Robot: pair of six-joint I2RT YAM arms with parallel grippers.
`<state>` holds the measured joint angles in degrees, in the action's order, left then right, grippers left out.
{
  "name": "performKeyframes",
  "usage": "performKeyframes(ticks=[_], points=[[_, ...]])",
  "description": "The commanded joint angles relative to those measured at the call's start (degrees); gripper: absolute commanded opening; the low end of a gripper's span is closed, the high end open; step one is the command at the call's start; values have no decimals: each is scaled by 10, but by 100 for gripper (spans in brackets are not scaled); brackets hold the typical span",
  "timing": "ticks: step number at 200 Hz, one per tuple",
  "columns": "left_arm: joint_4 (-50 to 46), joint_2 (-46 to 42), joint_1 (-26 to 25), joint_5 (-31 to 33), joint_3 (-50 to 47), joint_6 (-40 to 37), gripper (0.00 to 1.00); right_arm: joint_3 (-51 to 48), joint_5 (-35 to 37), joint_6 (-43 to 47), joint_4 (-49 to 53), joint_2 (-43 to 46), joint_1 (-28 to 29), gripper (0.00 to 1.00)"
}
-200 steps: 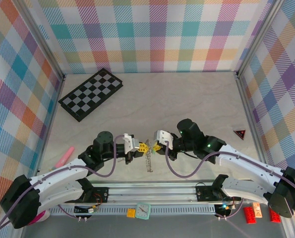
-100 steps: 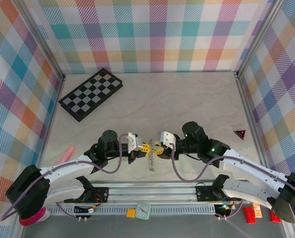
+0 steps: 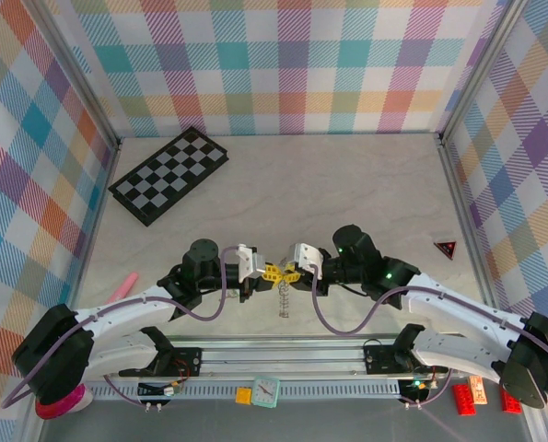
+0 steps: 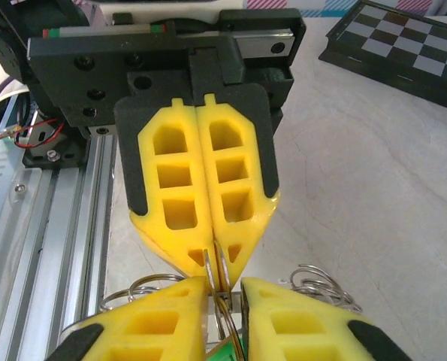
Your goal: Put the keys on the keyring
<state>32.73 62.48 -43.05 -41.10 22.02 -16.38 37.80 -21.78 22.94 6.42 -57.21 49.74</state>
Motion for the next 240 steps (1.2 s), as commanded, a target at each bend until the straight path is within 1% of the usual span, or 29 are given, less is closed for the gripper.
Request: performKeyframes(ticks=[1,11,19,24,29,37,43,55,67,90,123,153,240], points=[[47,-2,-4,-27,16,6,0,3,-20,0,-6,-7,1,13],[46,-6,-4,-24,14,6,0,5,-26,2,-6,-7,1,7],[43,-8,-3,-17,13,6,0,5,-27,4,-5,-6,1,0],[38,-11,-4,-11,13,6,0,7,-26,5,-3,-5,1,0],[29,-13,-4,-1,13,5,6,9,-26,8,0,-4,1,0],[5,-20,-4,14,17,-1,21,15,-24,12,9,-2,1,0],[-20,-27,-4,25,21,-10,27,21,-22,17,20,0,1,0],[-87,-43,-4,45,35,-32,33,34,-17,28,48,2,1,0],[-154,-60,-4,60,52,-55,34,48,-9,44,77,1,1,0],[-237,-79,-3,77,74,-88,34,77,8,75,126,-11,1,0],[-269,-77,-4,60,94,-97,34,114,12,89,158,-34,2,0],[-275,-60,-4,40,106,-100,33,138,12,100,172,-47,5,0],[-264,-34,-5,26,121,-99,18,180,8,110,203,-87,23,0]])
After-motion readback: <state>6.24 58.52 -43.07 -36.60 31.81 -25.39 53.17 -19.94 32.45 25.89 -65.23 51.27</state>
